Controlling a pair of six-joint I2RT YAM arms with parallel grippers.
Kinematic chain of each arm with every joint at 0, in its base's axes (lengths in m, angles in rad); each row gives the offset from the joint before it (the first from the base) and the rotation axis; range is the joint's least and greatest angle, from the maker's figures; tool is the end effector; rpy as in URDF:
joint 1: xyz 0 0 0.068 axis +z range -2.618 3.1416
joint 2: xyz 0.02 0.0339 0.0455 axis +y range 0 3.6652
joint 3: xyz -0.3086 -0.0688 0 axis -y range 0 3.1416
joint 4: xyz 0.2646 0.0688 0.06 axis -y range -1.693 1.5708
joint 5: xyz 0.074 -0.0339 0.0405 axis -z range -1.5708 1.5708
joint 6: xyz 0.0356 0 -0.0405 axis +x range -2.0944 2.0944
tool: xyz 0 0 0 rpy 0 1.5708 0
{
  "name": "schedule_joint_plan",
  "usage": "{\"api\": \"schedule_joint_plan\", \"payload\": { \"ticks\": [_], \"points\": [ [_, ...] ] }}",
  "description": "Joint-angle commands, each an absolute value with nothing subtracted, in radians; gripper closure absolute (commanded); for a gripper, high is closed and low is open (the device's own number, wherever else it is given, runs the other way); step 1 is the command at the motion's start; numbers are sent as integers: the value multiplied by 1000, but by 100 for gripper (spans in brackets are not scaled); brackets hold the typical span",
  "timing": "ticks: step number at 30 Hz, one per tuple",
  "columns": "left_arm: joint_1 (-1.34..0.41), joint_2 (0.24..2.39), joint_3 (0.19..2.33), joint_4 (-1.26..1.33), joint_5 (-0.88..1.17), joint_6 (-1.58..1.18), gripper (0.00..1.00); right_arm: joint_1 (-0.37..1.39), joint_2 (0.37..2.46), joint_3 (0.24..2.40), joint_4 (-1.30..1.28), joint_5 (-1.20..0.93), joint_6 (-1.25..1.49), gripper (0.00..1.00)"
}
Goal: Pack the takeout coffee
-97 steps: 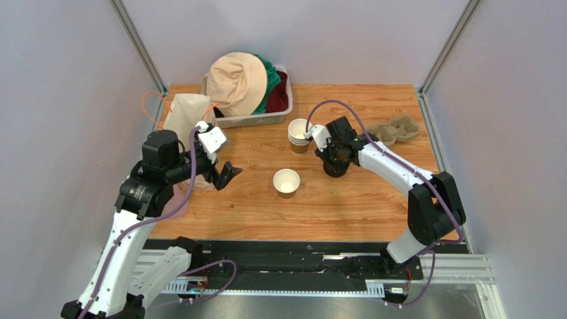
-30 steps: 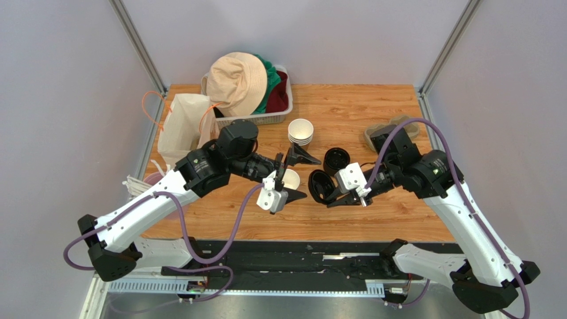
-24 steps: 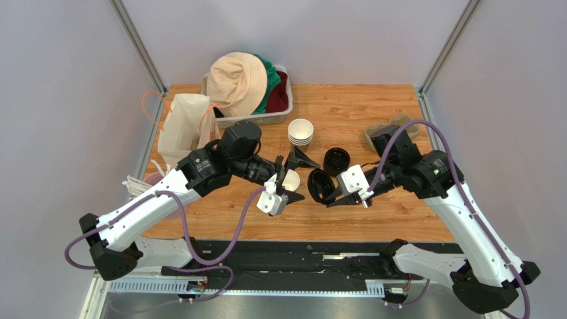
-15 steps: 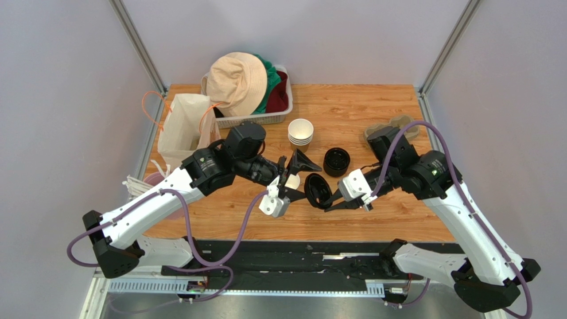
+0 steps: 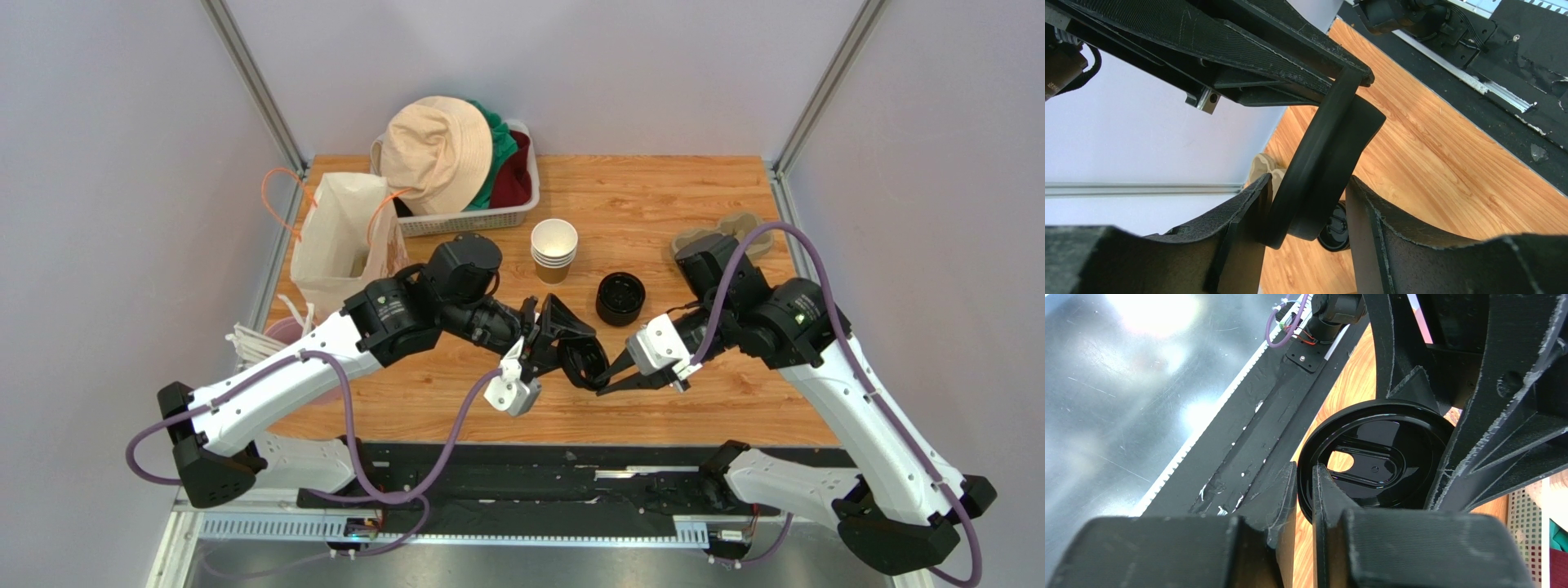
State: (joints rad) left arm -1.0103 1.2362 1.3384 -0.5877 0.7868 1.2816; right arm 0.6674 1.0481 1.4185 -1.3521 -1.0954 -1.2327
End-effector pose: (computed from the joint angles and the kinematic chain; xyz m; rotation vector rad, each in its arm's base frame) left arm 0.1187 -0.2365 0.4454 1.9258 0.3497 -0.6260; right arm 0.0912 0.1122 0.4575 -1.9242 0.9007 1.0469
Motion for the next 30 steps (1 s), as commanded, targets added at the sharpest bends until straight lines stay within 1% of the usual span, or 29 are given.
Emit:
{"api": "schedule_joint_plan", "payload": {
  "ticks": [1,3,4,5,7,8,11,14,16,17,18,19,20,21,24,25,27,28,30],
  "points": [
    [-1029,1238,1345,-592,793,1322,46,673,1049,1424,-1660,-1127,-1266,89],
    [-1035,1236,1344,-594,785,1325,48,673,1051,1424,-1657,-1121,-1264,89],
    [-1035,1236,1342,-598,782,1328,50,673,1052,1425,-1658,-1117,-1266,89],
    [-1038,1236,1341,-598,782,1328,79,675,1052,1424,-1657,-1112,-1266,89],
    [-1042,1233,1335,-598,772,1324,80,673,1051,1422,-1655,-1109,-1266,89],
    [-1042,1232,1332,-598,762,1324,73,673,1052,1422,-1655,-1106,-1266,89],
    [-1043,1227,1322,-598,759,1327,73,673,1049,1424,-1652,-1100,-1267,90],
    [-1043,1224,1319,-603,755,1331,76,672,1054,1436,-1648,-1085,-1259,88],
    [-1043,1224,1318,-606,749,1333,79,670,1052,1453,-1635,-1065,-1227,75],
    [-1043,1223,1318,-609,743,1333,83,669,1051,1465,-1614,-1037,-1206,68],
    [-1043,1223,1316,-609,735,1330,85,664,1043,1492,-1602,-1023,-1172,49],
    [-1043,1223,1318,-615,720,1321,88,651,1036,1506,-1588,-1011,-1146,42],
    [-1043,1224,1319,-617,707,1316,93,644,1011,1519,-1536,-982,-1116,35],
    [-1043,1226,1328,-629,692,1290,94,640,994,1531,-1498,-959,-1026,26],
    [-1043,1233,1367,-678,609,1229,98,640,907,1519,-1320,-842,-912,18],
    [-1043,1236,1383,-696,560,1201,98,641,888,1517,-1234,-765,-832,18],
    [-1043,1253,1445,-783,514,1136,99,640,877,1531,-1183,-682,-764,17],
    [-1043,1259,1465,-807,462,1096,100,640,876,1523,-1110,-588,-694,17],
    [-1043,1276,1517,-862,392,964,100,640,858,1488,-1018,-494,-641,16]
  ]
}}
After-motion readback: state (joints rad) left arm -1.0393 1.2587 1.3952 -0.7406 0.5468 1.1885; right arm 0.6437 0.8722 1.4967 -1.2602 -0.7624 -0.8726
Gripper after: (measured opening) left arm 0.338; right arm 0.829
